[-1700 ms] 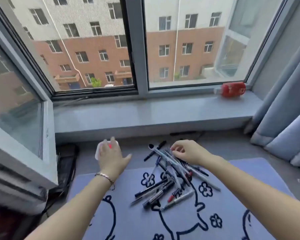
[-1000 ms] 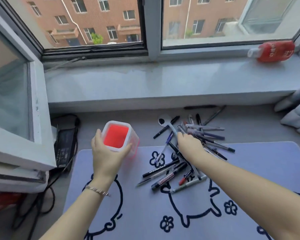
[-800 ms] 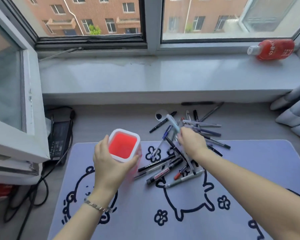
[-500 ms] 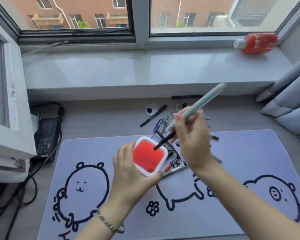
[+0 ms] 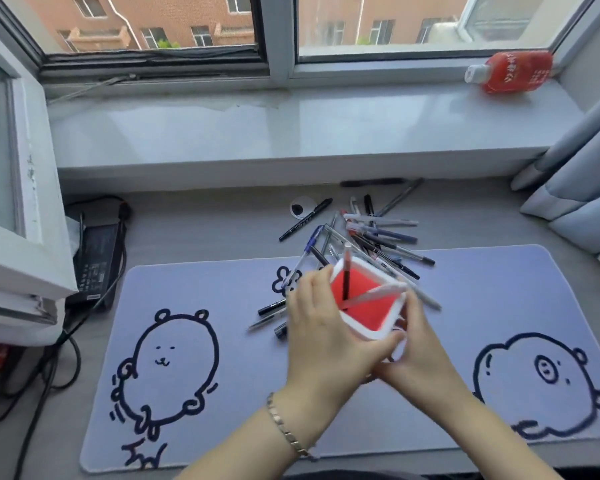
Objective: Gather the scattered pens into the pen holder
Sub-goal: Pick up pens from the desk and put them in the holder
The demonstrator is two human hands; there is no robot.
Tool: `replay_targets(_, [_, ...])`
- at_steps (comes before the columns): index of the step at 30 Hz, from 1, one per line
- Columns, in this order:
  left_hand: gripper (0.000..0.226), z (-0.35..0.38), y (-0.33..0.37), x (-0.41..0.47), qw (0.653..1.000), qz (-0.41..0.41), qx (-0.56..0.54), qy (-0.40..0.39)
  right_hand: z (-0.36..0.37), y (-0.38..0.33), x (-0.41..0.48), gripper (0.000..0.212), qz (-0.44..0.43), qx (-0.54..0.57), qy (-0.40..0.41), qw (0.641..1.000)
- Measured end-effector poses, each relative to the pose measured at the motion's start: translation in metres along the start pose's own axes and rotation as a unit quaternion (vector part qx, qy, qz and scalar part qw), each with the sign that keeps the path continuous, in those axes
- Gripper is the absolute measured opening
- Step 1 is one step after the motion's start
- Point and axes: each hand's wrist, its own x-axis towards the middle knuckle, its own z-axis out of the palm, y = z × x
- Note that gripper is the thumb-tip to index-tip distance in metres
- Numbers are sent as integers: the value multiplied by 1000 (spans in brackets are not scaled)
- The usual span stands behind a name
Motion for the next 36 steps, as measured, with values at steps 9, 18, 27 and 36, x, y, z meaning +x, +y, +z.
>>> replay_targets(9, [36, -2, -72, 48, 983, 29, 109, -145, -49, 22, 3, 83, 2, 9, 168, 986])
replay_targets(18, [20, 20, -116, 81, 868, 70, 406, -276, -47, 34, 8, 82, 4, 7, 155, 988])
replay_targets(27, [53, 3, -141, 65, 828, 133, 490, -237, -34, 39, 5, 85, 12, -8, 119, 993])
replay_targets(36, [21, -61, -52, 73, 989, -7, -146, -27, -26, 38, -8, 90, 9, -38, 98, 994])
